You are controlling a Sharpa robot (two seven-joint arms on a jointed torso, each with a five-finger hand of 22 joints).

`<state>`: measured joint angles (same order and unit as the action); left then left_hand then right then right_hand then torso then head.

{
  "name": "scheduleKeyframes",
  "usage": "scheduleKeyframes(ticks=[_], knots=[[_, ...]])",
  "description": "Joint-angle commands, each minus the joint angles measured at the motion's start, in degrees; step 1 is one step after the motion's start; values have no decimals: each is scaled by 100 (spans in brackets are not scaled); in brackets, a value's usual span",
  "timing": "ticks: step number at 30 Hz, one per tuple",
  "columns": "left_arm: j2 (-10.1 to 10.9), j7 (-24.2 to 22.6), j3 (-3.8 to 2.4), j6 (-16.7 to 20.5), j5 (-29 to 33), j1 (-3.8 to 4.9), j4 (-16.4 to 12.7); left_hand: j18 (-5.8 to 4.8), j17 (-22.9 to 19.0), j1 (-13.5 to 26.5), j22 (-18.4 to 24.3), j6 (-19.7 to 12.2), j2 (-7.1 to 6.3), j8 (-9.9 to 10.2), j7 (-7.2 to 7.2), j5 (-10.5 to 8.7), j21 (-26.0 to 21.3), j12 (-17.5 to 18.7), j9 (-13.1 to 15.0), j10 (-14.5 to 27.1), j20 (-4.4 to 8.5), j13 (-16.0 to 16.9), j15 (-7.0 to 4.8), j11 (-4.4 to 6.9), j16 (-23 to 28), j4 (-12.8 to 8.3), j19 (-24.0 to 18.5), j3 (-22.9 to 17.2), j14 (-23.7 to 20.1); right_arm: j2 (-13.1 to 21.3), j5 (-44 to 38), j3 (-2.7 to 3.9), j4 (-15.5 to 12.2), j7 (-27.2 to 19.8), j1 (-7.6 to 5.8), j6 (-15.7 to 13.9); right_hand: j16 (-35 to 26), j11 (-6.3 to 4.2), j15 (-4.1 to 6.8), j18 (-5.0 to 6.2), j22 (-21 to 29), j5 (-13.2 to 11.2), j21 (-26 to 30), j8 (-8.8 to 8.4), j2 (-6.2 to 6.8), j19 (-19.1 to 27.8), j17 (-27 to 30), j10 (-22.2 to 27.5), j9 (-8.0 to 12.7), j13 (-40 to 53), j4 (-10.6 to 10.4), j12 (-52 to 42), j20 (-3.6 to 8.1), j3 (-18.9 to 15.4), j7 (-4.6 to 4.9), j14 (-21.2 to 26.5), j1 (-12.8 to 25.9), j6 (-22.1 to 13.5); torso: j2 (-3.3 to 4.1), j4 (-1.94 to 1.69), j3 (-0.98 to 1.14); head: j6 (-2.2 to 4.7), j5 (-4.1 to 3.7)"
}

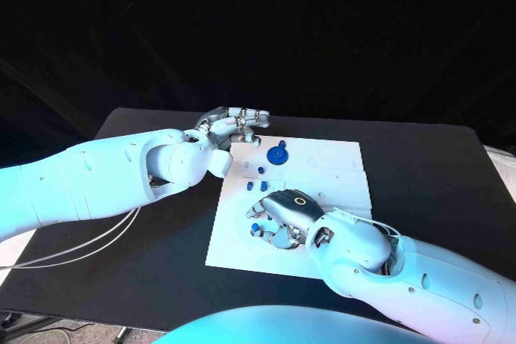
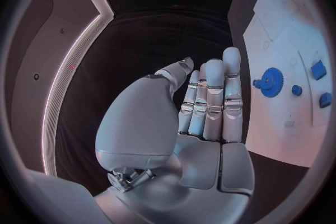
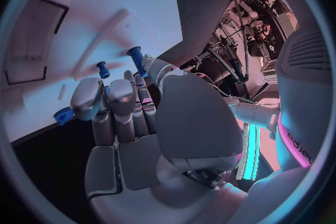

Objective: Assemble the parts on the task board

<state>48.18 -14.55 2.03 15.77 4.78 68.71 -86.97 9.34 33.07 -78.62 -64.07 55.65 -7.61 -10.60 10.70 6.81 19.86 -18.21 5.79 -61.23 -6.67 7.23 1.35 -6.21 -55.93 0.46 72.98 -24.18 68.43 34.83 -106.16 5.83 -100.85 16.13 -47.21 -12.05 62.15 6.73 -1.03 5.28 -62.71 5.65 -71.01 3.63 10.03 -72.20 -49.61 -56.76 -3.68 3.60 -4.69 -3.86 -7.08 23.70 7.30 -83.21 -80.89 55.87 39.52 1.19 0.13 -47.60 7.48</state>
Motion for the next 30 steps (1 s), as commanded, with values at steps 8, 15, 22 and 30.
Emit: scheduleKeyframes(ticks=[8, 15, 22, 30], knots=[[1, 22, -4, -144, -124, 3, -7, 102, -23, -9, 14, -53, 19, -23, -2, 19, -22, -36, -17, 70, -12, 2, -10, -2, -11, -11, -3, 24, -34, 185, -204, 0, -222, 1, 54, -1127, -54, -33, -17, 119, 38, 159, 66, 7, -31, 3, 69, -36, -16, 21, -40, -173, -16, -310, 37, -3, 108, -6, -3, 14, 10, 51, -59], [9, 21, -2, -227, -146, 2, 21, 101, -51, -14, 22, -73, -15, -29, 3, 16, -30, -50, -22, 91, -14, 0, -4, -6, -2, -27, -6, 55, -53, 865, 511, 189, -656, -203, 84, -1772, -118, -139, 65, 121, 63, 341, 92, 23, -87, -20, 149, -582, -25, 35, -128, -470, 57, -323, 151, -7, 120, 155, -22, 21, 0, 156, -207], [37, -1, 4, -270, -182, -4, 39, 98, -54, 12, 30, -86, -56, -37, 7, 13, -38, -65, -26, 103, -19, 0, 3, -12, -8, -24, -8, 100, -58, 1917, 2046, 447, -1157, 71, 72, -1895, 447, -360, 222, -28, -624, 446, -428, 48, 77, -484, -551, -1913, -29, 333, -243, -1136, 170, -445, 98, -208, 247, 306, -64, 123, -1, 237, -311], [66, -1, 14, -257, -190, -9, 34, 100, -62, -6, 35, -88, -54, -47, 2, 19, -42, -80, -28, 106, -20, 1, 1, -9, -11, -35, -8, 107, -62, 2796, 2260, 495, -1447, 997, 148, -1465, 1204, -589, 435, -238, -1539, 659, -1107, 346, 123, -1023, -1523, -2262, -97, 2062, -583, -2788, 375, -1236, -134, -345, 548, 586, -87, 254, 22, 292, -373]])
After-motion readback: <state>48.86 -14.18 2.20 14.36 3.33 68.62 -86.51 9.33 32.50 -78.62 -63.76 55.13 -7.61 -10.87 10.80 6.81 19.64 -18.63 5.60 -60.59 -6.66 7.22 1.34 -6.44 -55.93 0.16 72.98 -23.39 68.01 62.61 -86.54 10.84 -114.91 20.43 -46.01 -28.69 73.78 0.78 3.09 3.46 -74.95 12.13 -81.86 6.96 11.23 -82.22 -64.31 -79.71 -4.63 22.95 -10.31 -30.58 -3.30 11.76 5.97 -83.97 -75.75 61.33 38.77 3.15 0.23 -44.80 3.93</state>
